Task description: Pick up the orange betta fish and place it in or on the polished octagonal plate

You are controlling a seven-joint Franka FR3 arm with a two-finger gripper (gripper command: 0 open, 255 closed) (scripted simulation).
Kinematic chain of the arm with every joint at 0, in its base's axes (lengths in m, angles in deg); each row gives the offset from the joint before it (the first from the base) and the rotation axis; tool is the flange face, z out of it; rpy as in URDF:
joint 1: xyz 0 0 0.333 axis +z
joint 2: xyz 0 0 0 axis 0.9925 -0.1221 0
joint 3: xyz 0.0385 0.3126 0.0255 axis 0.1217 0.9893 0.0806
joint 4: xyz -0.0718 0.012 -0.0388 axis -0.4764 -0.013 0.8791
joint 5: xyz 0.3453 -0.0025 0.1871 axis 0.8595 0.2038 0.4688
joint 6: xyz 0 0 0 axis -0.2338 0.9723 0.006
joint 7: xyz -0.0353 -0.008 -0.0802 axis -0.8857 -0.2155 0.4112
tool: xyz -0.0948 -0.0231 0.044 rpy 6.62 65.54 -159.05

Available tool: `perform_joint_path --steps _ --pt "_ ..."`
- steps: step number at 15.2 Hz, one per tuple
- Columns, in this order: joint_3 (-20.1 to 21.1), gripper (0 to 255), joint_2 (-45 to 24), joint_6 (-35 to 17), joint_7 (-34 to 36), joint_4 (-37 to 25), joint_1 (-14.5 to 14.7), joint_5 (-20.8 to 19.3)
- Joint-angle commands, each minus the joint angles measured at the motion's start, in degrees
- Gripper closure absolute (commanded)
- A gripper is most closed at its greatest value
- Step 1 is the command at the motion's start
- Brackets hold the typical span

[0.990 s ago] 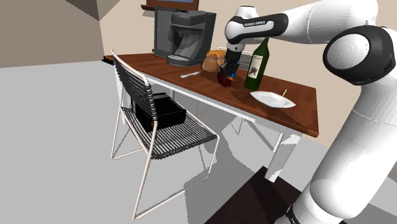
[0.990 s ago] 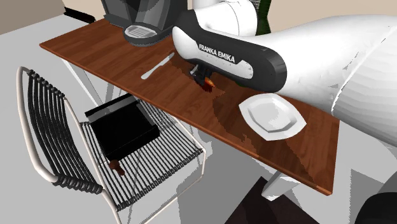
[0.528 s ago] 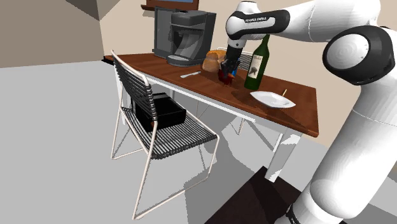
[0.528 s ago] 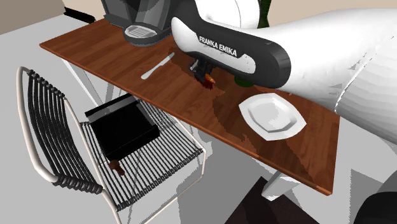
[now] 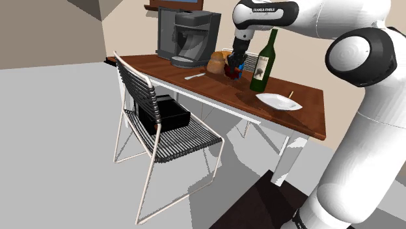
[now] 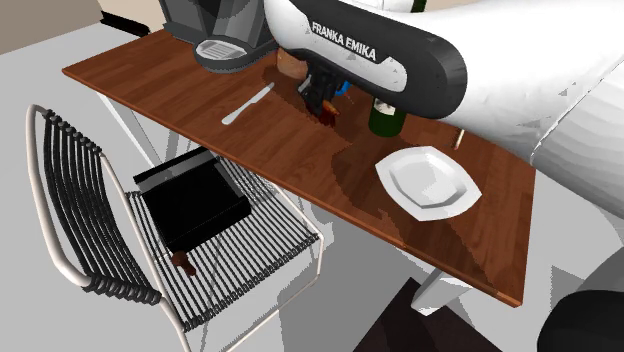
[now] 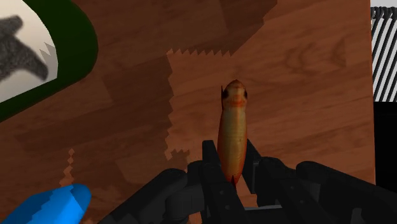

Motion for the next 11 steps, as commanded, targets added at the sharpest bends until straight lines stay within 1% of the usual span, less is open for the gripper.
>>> perform_joint_path --steps 1,5,8,11 --pt "0.0 255 -0.31 2.02 -0.09 -2.29 -0.01 0.08" --pt "-0.08 255 -1.53 5.55 -0.45 -7.03 -0.19 0.42" --pt "-0.55 255 5.59 3.7 -1.31 1.7 -0.46 -1.04" --pt "-1.05 255 12.11 2.67 -2.28 8.99 -1.03 -2.46"
